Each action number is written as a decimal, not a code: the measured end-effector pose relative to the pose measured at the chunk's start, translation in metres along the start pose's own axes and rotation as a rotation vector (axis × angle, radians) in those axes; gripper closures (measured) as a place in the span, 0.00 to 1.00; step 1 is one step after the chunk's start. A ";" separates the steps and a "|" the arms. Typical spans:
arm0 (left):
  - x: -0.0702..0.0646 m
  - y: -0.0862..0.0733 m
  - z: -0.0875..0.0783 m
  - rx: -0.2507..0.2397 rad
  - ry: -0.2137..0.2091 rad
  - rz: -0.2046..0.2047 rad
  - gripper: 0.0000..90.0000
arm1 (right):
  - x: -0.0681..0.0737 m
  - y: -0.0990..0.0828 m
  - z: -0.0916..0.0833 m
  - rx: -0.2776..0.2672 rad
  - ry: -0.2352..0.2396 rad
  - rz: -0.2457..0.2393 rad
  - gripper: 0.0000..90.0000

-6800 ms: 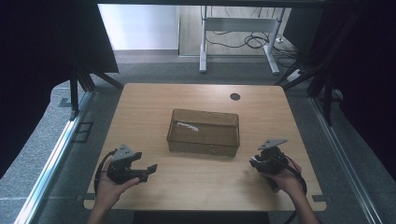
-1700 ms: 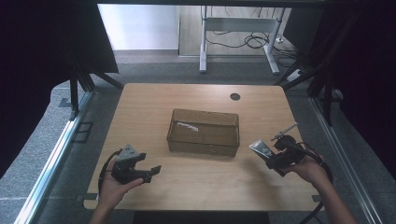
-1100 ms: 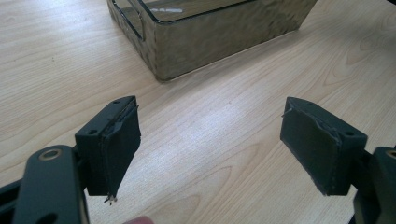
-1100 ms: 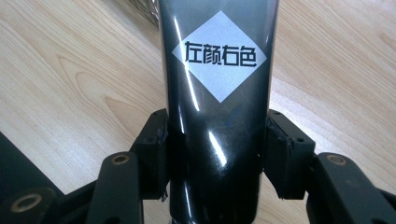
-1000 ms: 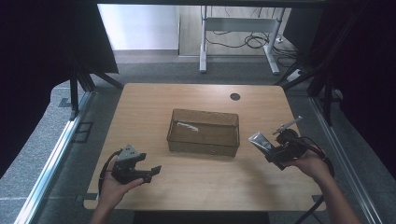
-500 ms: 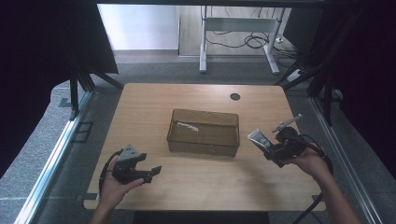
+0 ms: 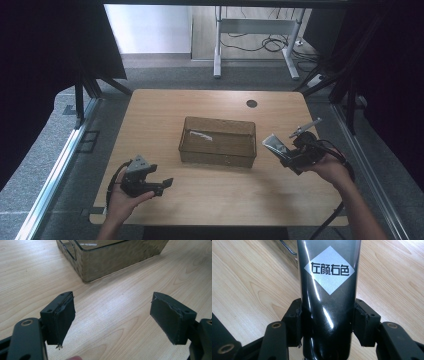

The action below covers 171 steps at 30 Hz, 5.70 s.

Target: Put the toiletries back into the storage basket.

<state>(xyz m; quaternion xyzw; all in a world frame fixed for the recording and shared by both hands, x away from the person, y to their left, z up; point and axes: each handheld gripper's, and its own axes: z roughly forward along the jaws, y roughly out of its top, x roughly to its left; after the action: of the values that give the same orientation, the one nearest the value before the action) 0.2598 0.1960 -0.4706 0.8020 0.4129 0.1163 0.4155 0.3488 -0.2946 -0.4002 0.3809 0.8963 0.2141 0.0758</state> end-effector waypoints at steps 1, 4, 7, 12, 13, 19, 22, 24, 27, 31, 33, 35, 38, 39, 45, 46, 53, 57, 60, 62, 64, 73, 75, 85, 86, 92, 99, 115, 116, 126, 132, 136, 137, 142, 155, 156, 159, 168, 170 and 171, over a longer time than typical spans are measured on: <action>0.000 0.000 0.000 0.000 0.000 0.001 0.23 | 0.000 0.001 0.000 0.001 0.000 -0.004 0.53; 0.000 0.000 0.000 0.000 0.001 0.003 0.23 | -0.001 0.003 0.001 0.001 0.003 -0.012 0.53; 0.000 0.000 0.000 0.000 0.001 0.003 0.23 | -0.001 0.006 0.002 0.000 0.005 -0.023 0.53; 0.000 0.000 0.001 0.002 0.001 0.002 0.23 | -0.002 0.012 0.003 -0.002 0.008 -0.039 0.53; 0.000 0.000 0.001 0.002 0.000 0.002 0.23 | -0.002 0.014 0.003 -0.002 0.008 -0.043 0.53; 0.000 0.000 0.001 0.004 0.000 0.002 0.23 | -0.003 0.023 0.005 -0.005 0.012 -0.068 0.53; 0.000 0.000 0.001 0.003 -0.001 0.003 0.23 | -0.003 0.026 0.006 -0.004 0.011 -0.080 0.53; 0.001 0.000 0.001 0.003 -0.001 0.003 0.23 | -0.003 0.028 0.006 -0.003 0.015 -0.084 0.53; 0.001 -0.001 0.001 0.005 -0.001 0.002 0.23 | -0.005 0.033 0.007 -0.009 0.019 -0.104 0.53; 0.000 0.000 0.001 0.005 -0.002 0.004 0.23 | -0.005 0.037 0.008 -0.005 0.022 -0.116 0.53; 0.000 0.000 0.001 0.005 -0.001 0.004 0.23 | -0.005 0.039 0.008 -0.006 0.020 -0.120 0.53; 0.000 0.000 0.002 0.005 0.000 0.002 0.23 | -0.006 0.042 0.009 -0.008 0.023 -0.137 0.53; 0.000 0.000 0.002 0.007 -0.002 0.004 0.23 | -0.006 0.047 0.010 -0.012 0.027 -0.155 0.53; 0.000 0.000 0.002 0.007 -0.002 0.005 0.23 | -0.006 0.048 0.011 -0.011 0.029 -0.158 0.53; 0.001 -0.001 0.002 0.008 -0.001 0.004 0.23 | -0.006 0.054 0.014 -0.013 0.042 -0.177 0.53; 0.001 0.000 0.002 0.007 -0.001 0.004 0.23 | -0.006 0.055 0.015 -0.014 0.039 -0.184 0.53; 0.001 -0.001 0.002 0.009 -0.002 0.005 0.23 | -0.006 0.063 0.019 -0.018 0.063 -0.196 0.53; 0.000 0.000 0.002 0.008 -0.002 0.006 0.23 | -0.006 0.066 0.021 -0.017 0.065 -0.205 0.53; 0.001 -0.001 0.002 0.008 -0.002 0.006 0.23 | -0.006 0.069 0.022 -0.022 0.072 -0.218 0.53; 0.001 -0.001 0.002 0.009 -0.002 0.006 0.23 | -0.007 0.072 0.023 -0.026 0.075 -0.225 0.53; 0.001 -0.001 0.002 0.009 -0.003 0.007 0.23 | -0.007 0.073 0.023 -0.027 0.080 -0.230 0.53; 0.001 -0.001 0.002 0.008 -0.002 0.005 0.23 | -0.005 0.084 0.027 -0.020 0.098 -0.267 0.53; 0.001 -0.001 0.002 0.008 -0.002 0.005 0.23 | -0.005 0.087 0.028 -0.016 0.099 -0.270 0.53; 0.002 -0.001 0.001 0.003 0.000 0.002 0.23 | -0.003 0.098 0.032 -0.003 0.098 -0.282 0.53; 0.002 -0.001 0.001 0.004 -0.001 0.002 0.23 | -0.002 0.100 0.032 -0.002 0.100 -0.282 0.53; 0.002 -0.001 0.001 0.004 -0.001 0.003 0.23 | -0.001 0.105 0.032 -0.004 0.101 -0.297 0.52; 0.002 0.000 0.000 0.002 -0.002 0.002 0.23 | 0.003 0.113 0.035 -0.006 0.114 -0.331 0.53; 0.002 -0.001 0.002 0.006 -0.003 0.006 0.23 | 0.009 0.125 0.050 0.005 0.137 -0.373 0.52; 0.002 -0.001 0.002 0.006 -0.003 0.006 0.23 | 0.010 0.126 0.051 0.006 0.137 -0.376 0.52; 0.001 -0.001 0.002 0.009 -0.005 0.007 0.23 | 0.014 0.134 0.057 0.010 0.155 -0.400 0.52; 0.001 -0.001 0.003 0.014 -0.008 0.008 0.23 | 0.017 0.139 0.063 0.015 0.169 -0.424 0.52; 0.001 -0.001 0.003 0.014 -0.011 0.011 0.23 | 0.020 0.142 0.069 0.026 0.177 -0.442 0.52; 0.001 -0.001 0.003 0.014 -0.011 0.011 0.23 | 0.020 0.142 0.069 0.026 0.177 -0.442 0.52; 0.001 -0.001 0.004 0.016 -0.011 0.010 0.23 | 0.023 0.146 0.077 0.035 0.187 -0.461 0.52; 0.002 -0.001 0.005 0.022 -0.010 0.010 0.23 | 0.024 0.150 0.101 0.072 0.197 -0.482 0.52; 0.001 -0.001 0.005 0.020 -0.010 0.008 0.23 | 0.024 0.150 0.103 0.076 0.196 -0.480 0.52; 0.001 -0.001 0.005 0.019 -0.010 0.010 0.23 | 0.024 0.149 0.109 0.087 0.197 -0.481 0.52; 0.002 -0.001 0.005 0.019 -0.010 0.008 0.23 | 0.023 0.147 0.122 0.104 0.200 -0.486 0.52; 0.002 -0.002 0.005 0.019 -0.010 0.003 0.23 | 0.023 0.147 0.123 0.110 0.199 -0.490 0.52; 0.003 -0.002 0.005 0.019 -0.009 0.003 0.23 | 0.024 0.147 0.126 0.111 0.202 -0.496 0.52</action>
<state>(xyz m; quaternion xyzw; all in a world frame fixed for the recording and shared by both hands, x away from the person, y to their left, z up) 0.2630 0.1959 -0.4751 0.8072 0.4107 0.1094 0.4096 0.4655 -0.1458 -0.4474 0.1303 0.9756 0.1763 0.0152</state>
